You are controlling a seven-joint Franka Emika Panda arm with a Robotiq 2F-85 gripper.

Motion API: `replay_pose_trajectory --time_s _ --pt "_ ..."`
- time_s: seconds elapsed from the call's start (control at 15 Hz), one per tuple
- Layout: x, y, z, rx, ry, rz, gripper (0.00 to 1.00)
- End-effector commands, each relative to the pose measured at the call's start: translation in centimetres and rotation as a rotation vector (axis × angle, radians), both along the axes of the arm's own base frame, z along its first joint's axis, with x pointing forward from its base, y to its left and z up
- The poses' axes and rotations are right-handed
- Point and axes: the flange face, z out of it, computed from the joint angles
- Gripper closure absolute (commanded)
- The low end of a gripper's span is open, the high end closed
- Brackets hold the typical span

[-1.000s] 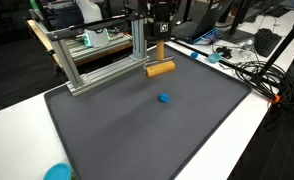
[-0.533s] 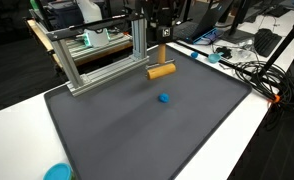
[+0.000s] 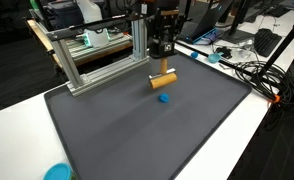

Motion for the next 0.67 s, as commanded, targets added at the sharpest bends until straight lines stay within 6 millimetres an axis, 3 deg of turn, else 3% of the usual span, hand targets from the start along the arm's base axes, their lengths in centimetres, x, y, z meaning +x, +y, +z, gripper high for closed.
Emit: replay_pose_trajectory --time_s 0.0,0.6 --pt "0.8 0.1 -1.7 0.0 -0.04 0.002 0.79" --pt "0.5 0.8 -3.1 -0.03 -0.04 0.027 0.79"
